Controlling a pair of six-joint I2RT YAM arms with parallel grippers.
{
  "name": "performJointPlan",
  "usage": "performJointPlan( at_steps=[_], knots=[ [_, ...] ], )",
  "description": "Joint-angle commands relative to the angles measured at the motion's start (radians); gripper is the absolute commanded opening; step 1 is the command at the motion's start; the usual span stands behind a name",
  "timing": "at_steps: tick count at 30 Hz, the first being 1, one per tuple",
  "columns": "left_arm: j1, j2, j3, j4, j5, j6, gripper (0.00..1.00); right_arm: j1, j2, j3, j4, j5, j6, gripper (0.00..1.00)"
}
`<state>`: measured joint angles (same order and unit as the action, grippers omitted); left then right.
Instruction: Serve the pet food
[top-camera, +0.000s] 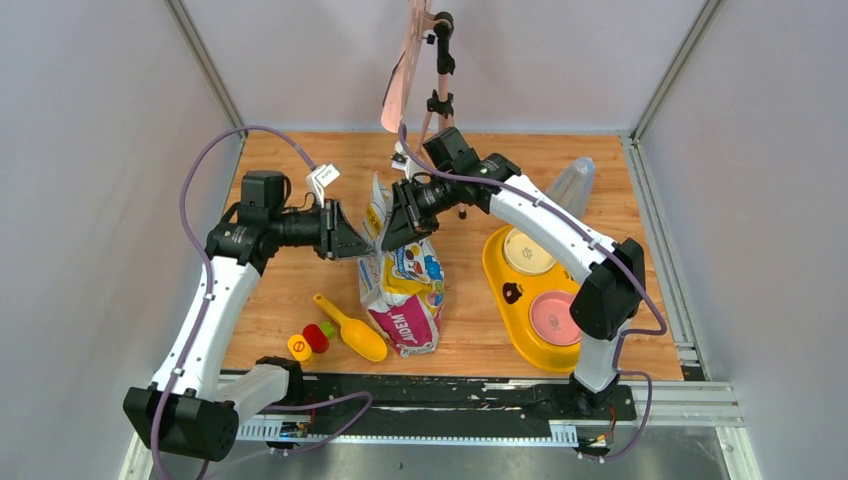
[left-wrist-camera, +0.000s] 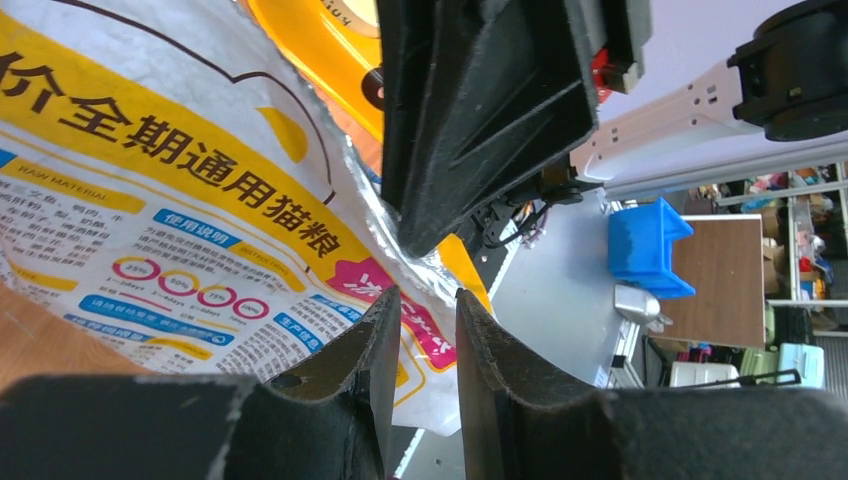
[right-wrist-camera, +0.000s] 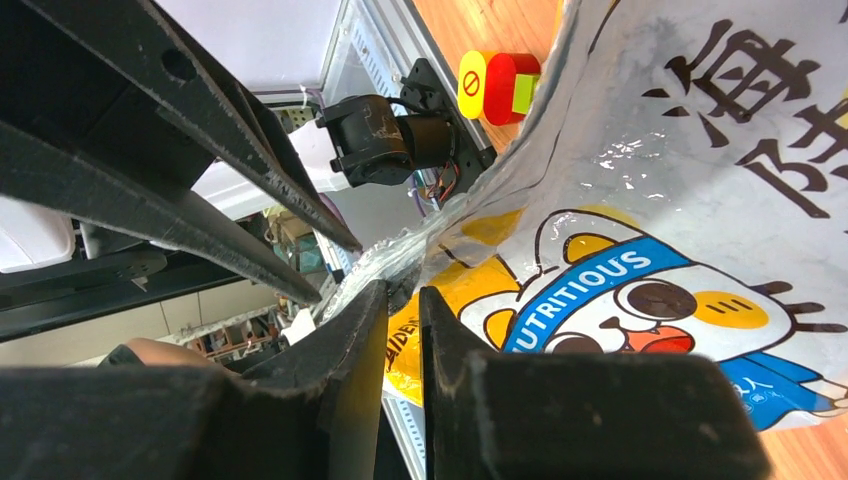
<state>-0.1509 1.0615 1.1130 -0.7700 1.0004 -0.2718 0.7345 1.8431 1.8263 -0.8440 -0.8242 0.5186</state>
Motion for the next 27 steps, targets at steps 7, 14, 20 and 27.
performJointPlan(
  at_steps=[7, 14, 20, 27],
  knots=[
    [-0.031, 0.013, 0.006, 0.069, 0.044, -0.026, 0.31, -0.009, 0.042, 0.05, 0.061, -0.057, 0.032, 0.19],
    [-0.035, 0.021, 0.003, 0.079, 0.027, -0.035, 0.21, -0.009, 0.04, 0.039, 0.078, -0.092, 0.037, 0.23],
    [-0.036, 0.026, -0.004, 0.079, 0.003, -0.038, 0.14, -0.01, 0.045, 0.03, 0.091, -0.108, 0.041, 0.25],
    [-0.038, 0.04, -0.003, 0.07, -0.032, -0.041, 0.25, -0.01, 0.048, 0.016, 0.097, -0.125, 0.039, 0.0]
  ],
)
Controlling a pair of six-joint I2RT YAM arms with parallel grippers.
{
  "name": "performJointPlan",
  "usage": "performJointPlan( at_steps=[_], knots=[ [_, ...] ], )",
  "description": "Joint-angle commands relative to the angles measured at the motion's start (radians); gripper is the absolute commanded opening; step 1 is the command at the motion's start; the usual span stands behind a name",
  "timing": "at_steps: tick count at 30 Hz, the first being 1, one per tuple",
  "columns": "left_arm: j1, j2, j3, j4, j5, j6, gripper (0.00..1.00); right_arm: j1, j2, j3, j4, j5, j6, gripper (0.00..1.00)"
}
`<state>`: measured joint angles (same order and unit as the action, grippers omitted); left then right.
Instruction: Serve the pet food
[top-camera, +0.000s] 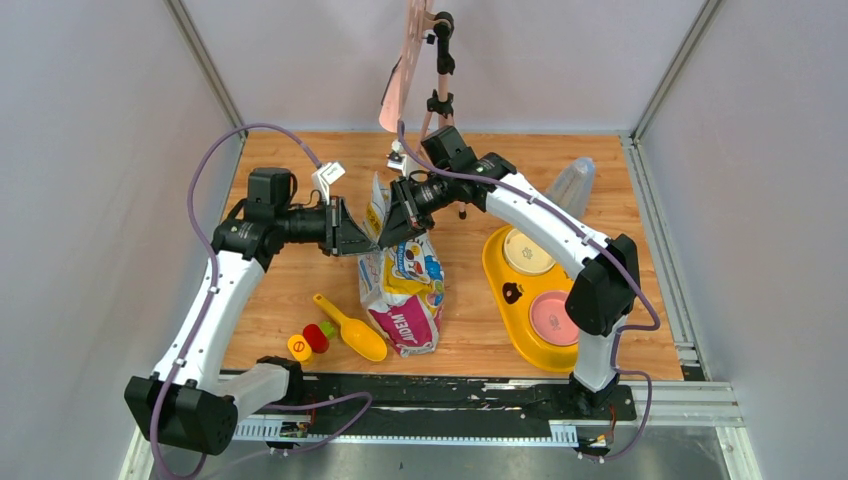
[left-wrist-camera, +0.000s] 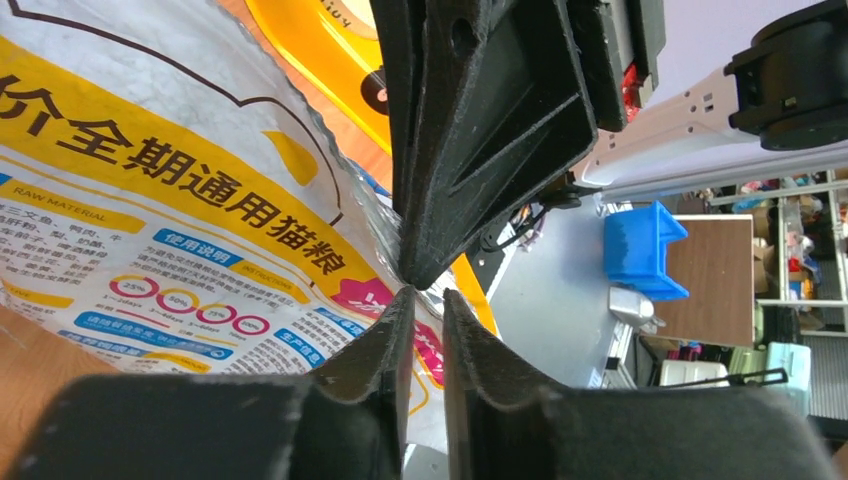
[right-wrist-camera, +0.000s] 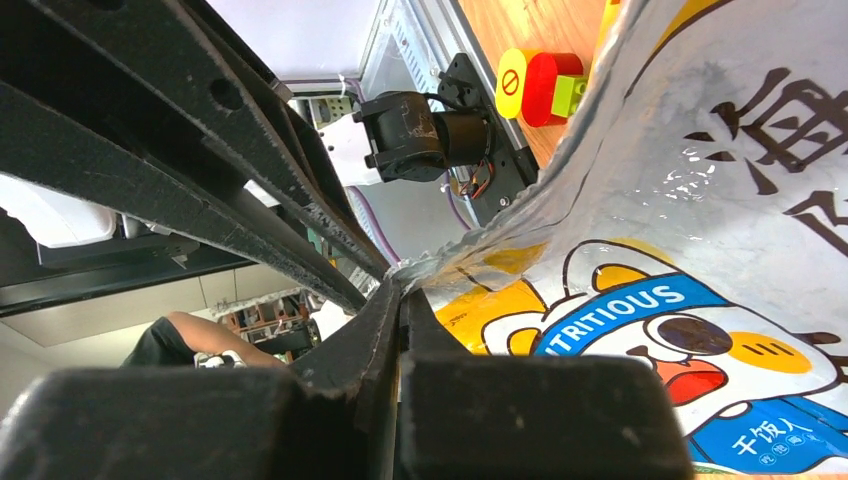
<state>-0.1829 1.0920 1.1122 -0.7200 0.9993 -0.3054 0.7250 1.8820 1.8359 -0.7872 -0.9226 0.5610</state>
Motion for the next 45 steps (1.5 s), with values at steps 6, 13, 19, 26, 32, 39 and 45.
performJointPlan(
  at_steps=[6, 13, 19, 26, 32, 39, 45],
  knots=[
    [-0.015, 0.034, 0.001, 0.008, -0.066, -0.014, 0.38, -0.007, 0.001, -0.005, 0.074, -0.057, -0.007, 0.0],
    [-0.05, 0.057, 0.0, 0.001, -0.073, 0.002, 0.2, -0.014, -0.008, -0.007, 0.08, -0.044, -0.014, 0.0],
    [-0.05, 0.053, 0.017, -0.051, -0.111, 0.055, 0.0, -0.045, -0.035, -0.014, 0.064, -0.053, -0.064, 0.0],
    [-0.05, 0.064, 0.034, -0.105, -0.298, 0.098, 0.0, -0.072, -0.092, -0.029, -0.072, 0.033, -0.219, 0.0],
    [-0.049, 0.056, 0.084, -0.142, -0.496, 0.117, 0.0, -0.075, -0.165, -0.07, -0.143, 0.181, -0.305, 0.0],
    [-0.05, 0.026, 0.157, -0.155, -0.522, 0.128, 0.0, -0.091, -0.211, -0.041, -0.169, 0.26, -0.384, 0.0],
    [-0.049, -0.02, 0.22, -0.08, -0.422, 0.125, 0.09, -0.093, -0.248, -0.002, -0.17, 0.311, -0.443, 0.0]
  ],
)
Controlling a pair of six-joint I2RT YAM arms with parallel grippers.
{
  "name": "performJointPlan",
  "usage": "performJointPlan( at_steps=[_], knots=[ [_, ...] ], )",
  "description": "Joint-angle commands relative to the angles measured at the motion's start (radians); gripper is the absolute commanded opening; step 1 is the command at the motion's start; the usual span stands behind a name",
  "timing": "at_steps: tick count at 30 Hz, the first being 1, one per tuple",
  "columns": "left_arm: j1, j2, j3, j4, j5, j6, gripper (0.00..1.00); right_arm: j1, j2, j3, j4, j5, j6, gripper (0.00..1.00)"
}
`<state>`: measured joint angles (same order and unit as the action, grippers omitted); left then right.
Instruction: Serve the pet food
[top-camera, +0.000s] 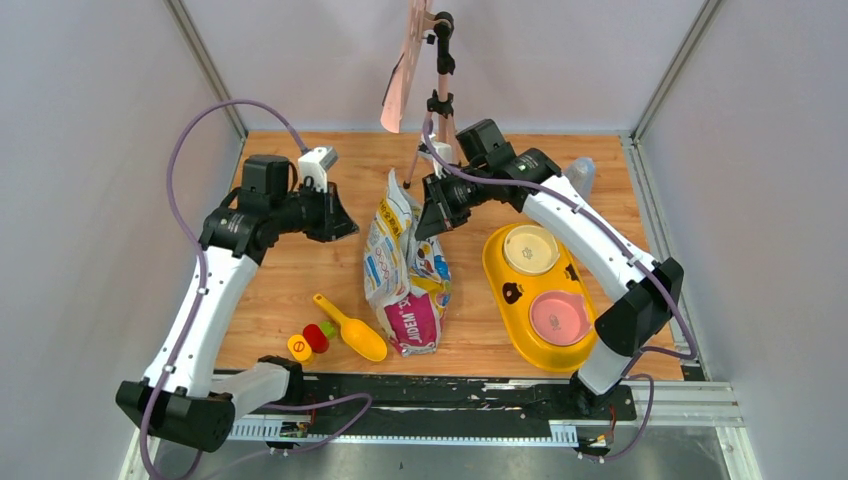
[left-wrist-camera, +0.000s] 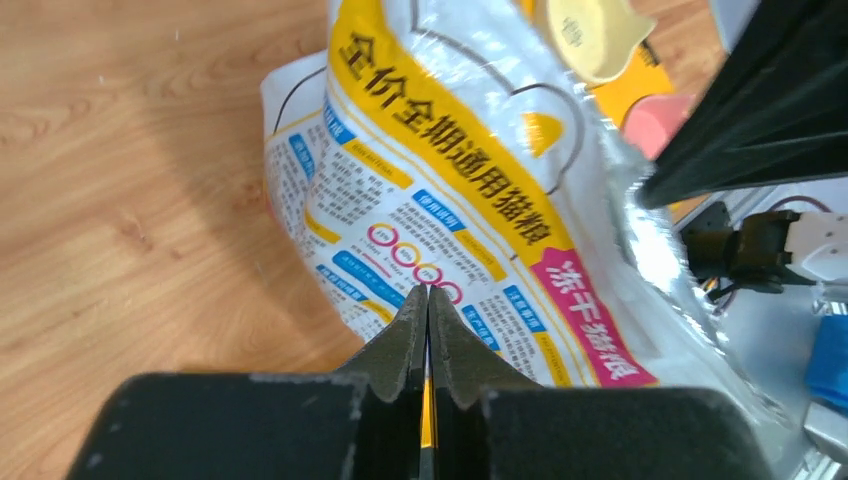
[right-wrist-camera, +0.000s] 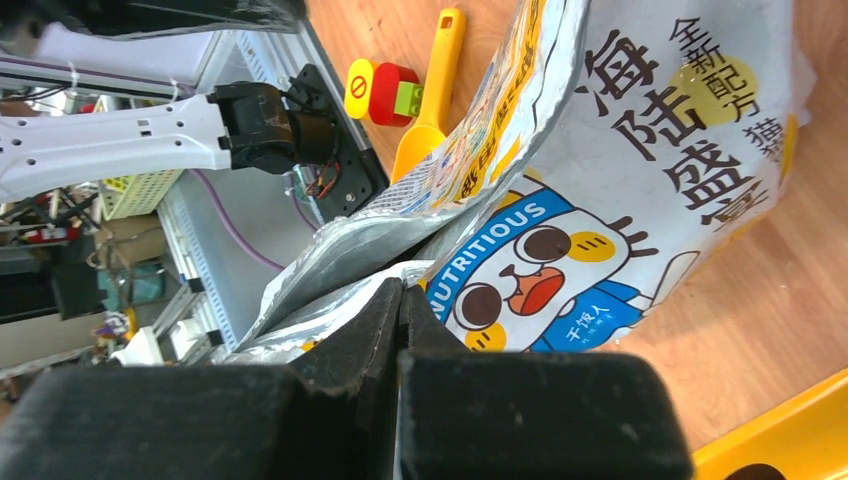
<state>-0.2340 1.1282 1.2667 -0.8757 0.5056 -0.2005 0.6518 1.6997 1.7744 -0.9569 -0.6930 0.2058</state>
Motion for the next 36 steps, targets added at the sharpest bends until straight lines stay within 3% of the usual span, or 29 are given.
performJointPlan(
  at_steps=[1, 2, 4, 9, 13, 21, 29, 33, 36],
  knots=[
    [0.002, -0.055, 0.065, 0.094, 0.125, -0.011, 0.19, -0.02, -0.066, 0.06, 0.0, 0.094, -0.09, 0.0],
    [0.001, -0.049, 0.065, 0.123, 0.139, -0.034, 0.4, -0.02, -0.062, 0.059, 0.0, 0.1, -0.097, 0.0],
    [0.0, -0.017, 0.078, 0.135, 0.158, -0.082, 0.57, -0.02, -0.056, 0.059, 0.001, 0.092, -0.108, 0.0],
    [-0.033, 0.029, 0.096, 0.152, 0.239, -0.1, 0.72, -0.02, -0.048, 0.054, 0.042, 0.041, -0.111, 0.0],
    [-0.09, 0.054, 0.095, 0.15, 0.245, -0.097, 0.76, -0.02, -0.039, 0.04, 0.087, 0.016, -0.092, 0.0],
    [-0.136, 0.133, 0.056, 0.175, 0.271, -0.159, 0.76, -0.018, -0.007, 0.034, 0.128, -0.017, -0.021, 0.0],
    [-0.151, 0.098, 0.116, 0.063, 0.112, -0.08, 0.72, -0.012, 0.006, 0.047, 0.149, -0.033, 0.023, 0.01],
    [-0.151, 0.045, 0.161, -0.015, 0.064, -0.02, 0.73, -0.012, -0.004, 0.022, 0.149, -0.018, 0.029, 0.21],
    [-0.15, 0.012, 0.169, -0.05, 0.082, 0.005, 0.74, -0.012, -0.008, 0.014, 0.144, -0.016, 0.031, 0.24]
  ],
)
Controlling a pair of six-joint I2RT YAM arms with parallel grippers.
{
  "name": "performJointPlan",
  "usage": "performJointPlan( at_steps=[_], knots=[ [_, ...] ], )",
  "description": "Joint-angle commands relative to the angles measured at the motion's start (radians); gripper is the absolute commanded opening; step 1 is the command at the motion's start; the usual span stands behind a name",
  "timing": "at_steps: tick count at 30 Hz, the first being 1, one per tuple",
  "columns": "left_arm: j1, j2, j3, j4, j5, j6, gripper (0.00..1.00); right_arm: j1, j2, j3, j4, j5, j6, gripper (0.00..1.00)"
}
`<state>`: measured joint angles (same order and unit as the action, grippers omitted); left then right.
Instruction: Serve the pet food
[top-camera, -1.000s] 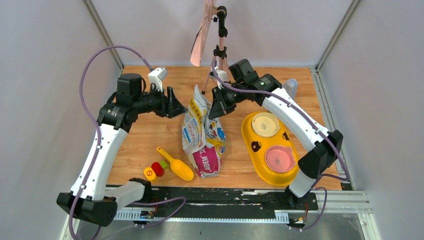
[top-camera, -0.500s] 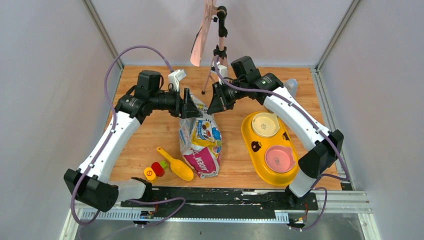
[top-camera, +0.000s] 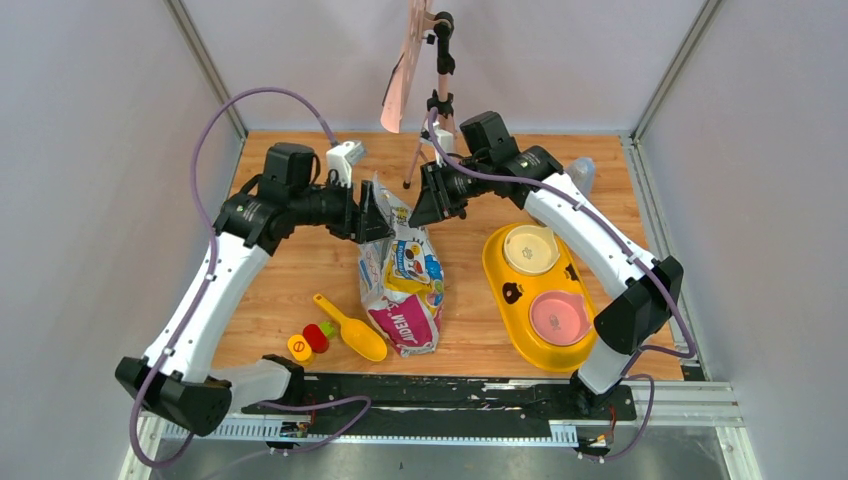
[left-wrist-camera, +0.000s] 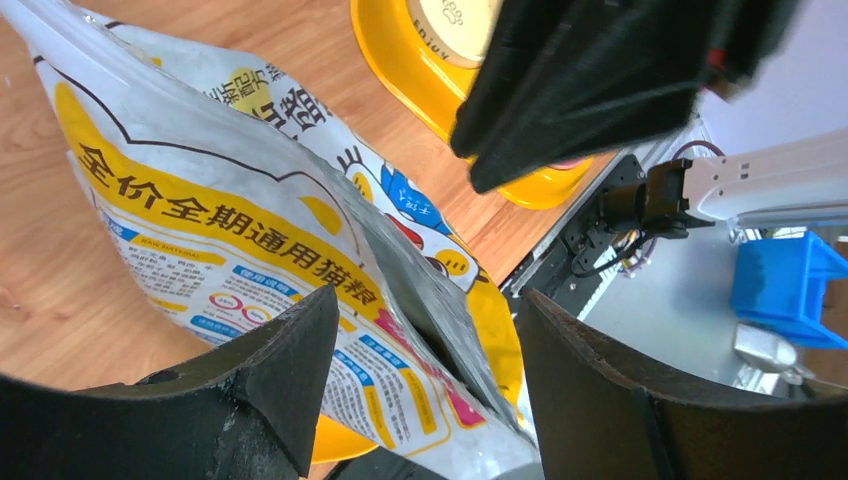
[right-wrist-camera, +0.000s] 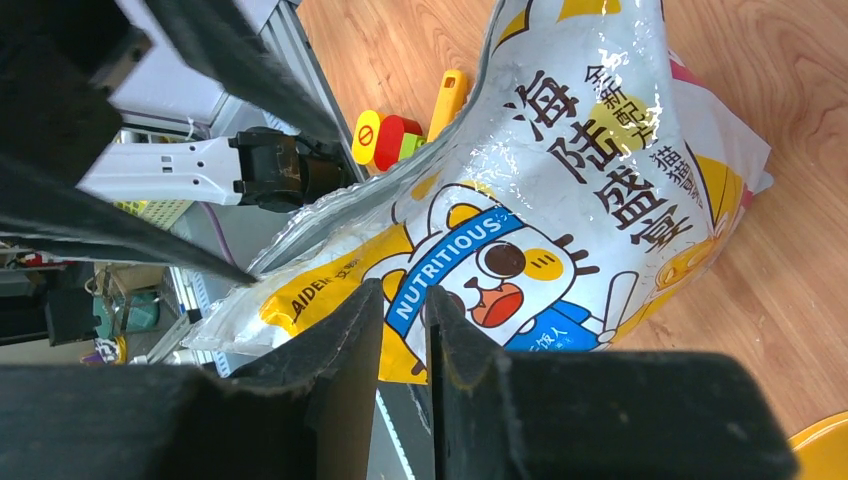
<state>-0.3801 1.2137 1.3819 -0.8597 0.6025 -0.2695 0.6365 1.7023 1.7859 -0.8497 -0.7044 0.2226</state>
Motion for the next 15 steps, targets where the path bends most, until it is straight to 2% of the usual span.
performJointPlan(
  at_steps=[1, 6, 11, 15],
  knots=[
    [-0.003, -0.078, 0.053, -0.072, -0.007, 0.084, 0.74, 0.003, -0.011, 0.001, 0.037, -0.003, 0.015, 0.24],
    [0.009, -0.08, 0.039, -0.091, -0.032, 0.1, 0.69, 0.007, -0.006, 0.003, 0.037, 0.003, 0.022, 0.25],
    [0.009, -0.022, 0.052, -0.07, -0.021, 0.054, 0.59, 0.017, 0.002, 0.023, 0.037, 0.02, 0.03, 0.49],
    [0.009, 0.011, 0.064, -0.061, -0.028, 0.05, 0.51, 0.023, 0.003, 0.035, 0.04, 0.022, 0.031, 0.6]
  ],
)
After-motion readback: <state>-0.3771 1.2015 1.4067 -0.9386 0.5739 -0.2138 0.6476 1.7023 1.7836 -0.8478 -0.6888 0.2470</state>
